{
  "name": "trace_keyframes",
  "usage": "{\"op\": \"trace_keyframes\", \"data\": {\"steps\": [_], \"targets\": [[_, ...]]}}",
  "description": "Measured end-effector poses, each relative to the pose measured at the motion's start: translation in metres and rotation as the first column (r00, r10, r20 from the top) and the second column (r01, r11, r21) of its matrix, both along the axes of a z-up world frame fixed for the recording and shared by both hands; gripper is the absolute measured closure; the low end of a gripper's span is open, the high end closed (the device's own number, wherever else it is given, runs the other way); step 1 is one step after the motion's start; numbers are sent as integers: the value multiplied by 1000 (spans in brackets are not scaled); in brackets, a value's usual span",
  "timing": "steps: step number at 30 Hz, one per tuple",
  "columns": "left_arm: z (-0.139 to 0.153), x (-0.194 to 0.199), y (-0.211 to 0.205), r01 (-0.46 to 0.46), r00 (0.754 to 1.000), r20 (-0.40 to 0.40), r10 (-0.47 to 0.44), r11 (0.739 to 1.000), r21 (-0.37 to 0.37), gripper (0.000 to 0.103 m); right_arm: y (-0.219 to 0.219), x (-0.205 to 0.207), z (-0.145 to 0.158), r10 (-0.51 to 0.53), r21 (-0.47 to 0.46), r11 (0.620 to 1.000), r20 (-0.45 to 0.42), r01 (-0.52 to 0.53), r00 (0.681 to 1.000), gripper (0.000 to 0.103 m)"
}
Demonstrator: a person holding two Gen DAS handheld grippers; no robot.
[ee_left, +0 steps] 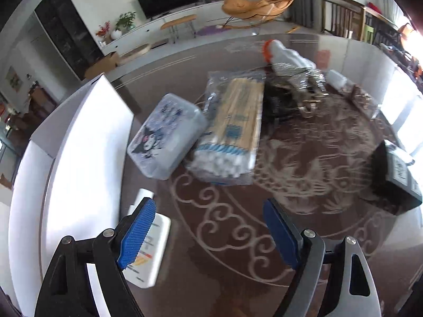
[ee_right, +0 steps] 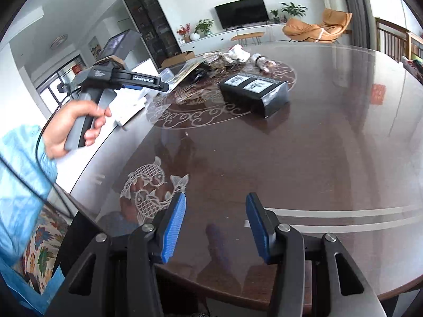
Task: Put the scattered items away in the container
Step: 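Move both open tools back over the table items, then grasp the white sunscreen bottle with the left tool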
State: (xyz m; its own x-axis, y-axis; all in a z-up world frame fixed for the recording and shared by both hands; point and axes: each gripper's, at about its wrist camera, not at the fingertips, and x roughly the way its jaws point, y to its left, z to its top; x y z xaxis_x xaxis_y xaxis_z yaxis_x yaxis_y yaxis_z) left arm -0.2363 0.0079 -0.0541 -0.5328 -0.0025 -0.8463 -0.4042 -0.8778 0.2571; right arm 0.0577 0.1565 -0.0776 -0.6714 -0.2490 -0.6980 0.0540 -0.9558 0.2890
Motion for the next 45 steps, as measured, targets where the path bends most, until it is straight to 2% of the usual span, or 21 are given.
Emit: {"op": "trace_keyframes", "data": {"steps": [3,5,7,10,13,15,17,19,20,21,23,25,27,29,33,35,37,40,42,44,45], "targets": [[-17,-15,-4,-29,1000,1,29,998,-52,20,-9,3,2,39,11,999,-12,-39,999,54],[-24,-22,-5,-58,998,-3,58,997,-59,18,-11,5,4,54,15,998,-18,-54,998,54],[-26,-27,-12,-94,995,11,94,995,-23,15,-13,6,5,59,16,998,-17,-59,998,54],[-29,-36,-25,-145,986,84,141,988,49,13,-10,8,3,49,16,999,-7,-49,999,54],[-30,-34,-29,-132,980,162,115,986,101,0,-7,6,0,38,5,999,11,-38,999,54],[-27,-27,-30,-128,975,202,94,978,164,0,-7,5,-3,37,4,999,18,-37,999,54],[-20,-14,-28,-105,967,254,31,953,283,0,-6,4,-5,39,6,999,23,-39,999,54],[-14,4,-20,-70,936,339,-95,893,445,0,-7,5,-7,41,10,999,27,-41,999,54],[-10,13,-14,-57,920,362,-149,863,502,0,-7,5,-7,40,13,999,28,-41,999,54],[-2,23,-10,-26,924,340,-176,857,514,0,-6,5,-8,40,15,999,29,-41,999,54],[17,46,-5,45,958,232,-167,890,454,0,-6,5,-8,40,18,999,29,-40,999,54],[28,40,-19,57,978,161,-133,913,404,0,-6,7,-7,38,22,999,28,-39,999,54],[28,23,-35,5,977,192,-89,917,400,0,-6,8,-7,40,25,999,26,-41,999,54],[17,12,-49,-25,966,242,-86,907,419,0,-8,9,-10,43,29,999,26,-44,999,54],[7,9,-41,10,987,149,-59,952,305,0,-14,11,-10,63,44,997,18,-64,998,54],[-4,-1,-39,21,990,132,-57,966,256,0,-17,13,-9,80,38,996,22,-81,997,54],[-18,-10,-34,32,984,163,-73,970,242,0,-21,15,-9,98,45,994,24,-99,995,54],[-41,-12,-30,16,955,285,-85,972,236,0,-24,19,-9,113,52,992,26,-114,993,54],[-39,3,-33,19,938,325,-119,956,294,0,-24,20,-9,112,54,992,24,-113,993,54],[-31,25,-36,30,911,367,-187,919,394,0,-21,21,-9,106,52,993,19,-106,994,54],[-25,36,-37,44,910,360,-204,912,407,0,-20,21,-10,101,49,994,20,-101,995,54]]}}
